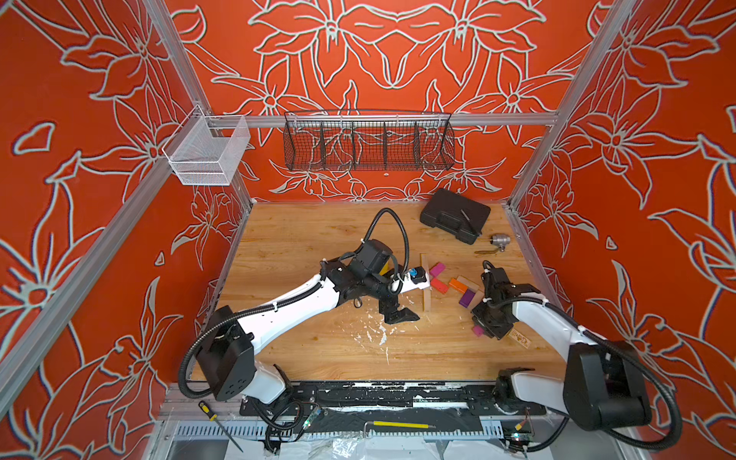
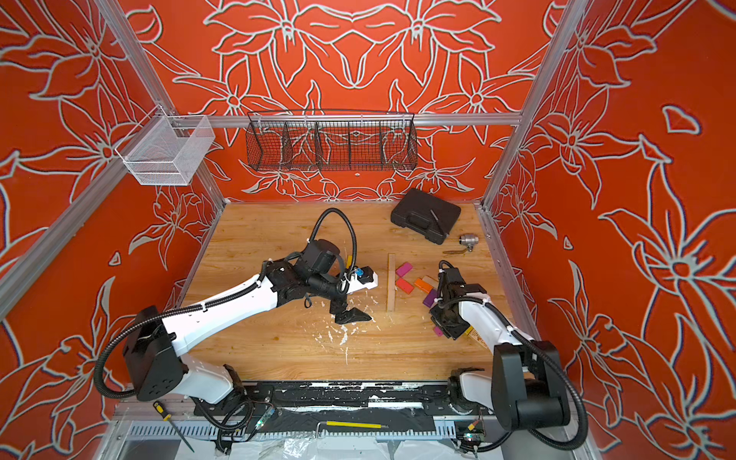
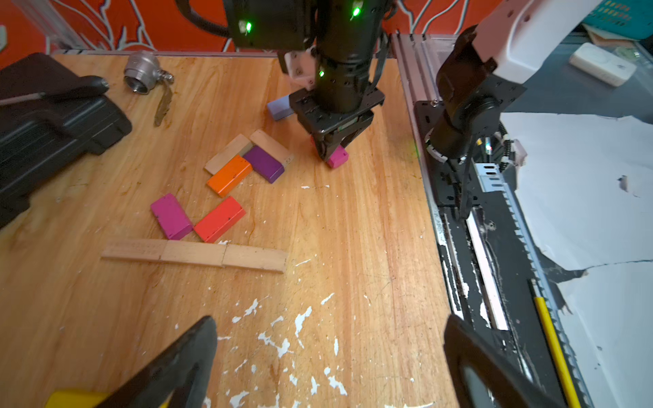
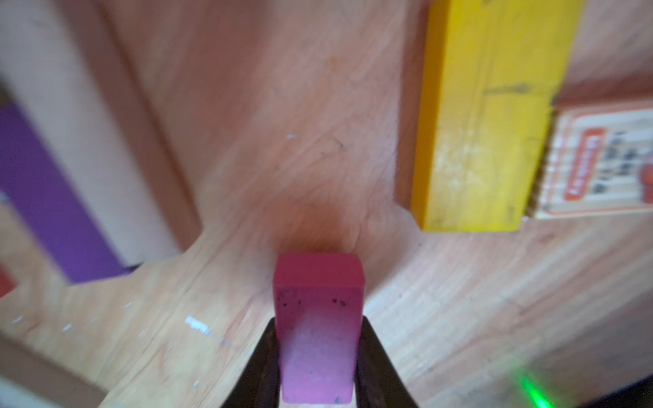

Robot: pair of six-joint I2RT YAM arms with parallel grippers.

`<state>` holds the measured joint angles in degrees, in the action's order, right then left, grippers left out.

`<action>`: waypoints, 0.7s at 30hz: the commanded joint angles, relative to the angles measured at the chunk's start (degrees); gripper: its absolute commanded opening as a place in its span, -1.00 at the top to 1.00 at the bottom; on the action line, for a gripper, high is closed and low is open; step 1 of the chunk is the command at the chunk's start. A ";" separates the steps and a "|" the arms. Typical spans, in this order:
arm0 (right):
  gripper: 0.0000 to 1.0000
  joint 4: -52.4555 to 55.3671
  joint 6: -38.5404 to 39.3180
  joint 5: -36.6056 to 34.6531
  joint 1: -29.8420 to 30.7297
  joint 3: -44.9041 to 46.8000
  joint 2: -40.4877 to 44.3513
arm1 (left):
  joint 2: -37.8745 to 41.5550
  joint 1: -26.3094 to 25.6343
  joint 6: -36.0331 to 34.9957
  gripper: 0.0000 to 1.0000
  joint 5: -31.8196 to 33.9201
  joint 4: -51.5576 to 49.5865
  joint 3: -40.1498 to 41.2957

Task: Assemble the letter k with building blocks
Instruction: Pick up the building block from the center of the board, then assemble the building block at the center of the board.

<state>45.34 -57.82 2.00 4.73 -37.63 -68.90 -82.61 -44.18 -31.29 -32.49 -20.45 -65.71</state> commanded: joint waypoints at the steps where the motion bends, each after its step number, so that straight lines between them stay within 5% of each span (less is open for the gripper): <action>1: 0.67 2.43 1.79 -0.50 3.41 -5.58 3.91 | 5.27 -0.39 4.54 -0.95 8.16 4.72 1.61; 12: 0.65 -3.52 -4.30 -1.03 29.63 -26.96 -15.10 | 18.73 0.59 40.94 -0.95 30.72 0.33 7.51; 21: 0.64 -6.79 -7.12 -1.67 40.14 -42.03 -36.60 | 32.25 0.68 59.32 -0.95 45.01 -14.26 14.97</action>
<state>38.68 -62.26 1.96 43.27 -76.23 -101.27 -53.63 -43.81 18.41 4.69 -27.97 -52.60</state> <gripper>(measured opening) 0.310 0.975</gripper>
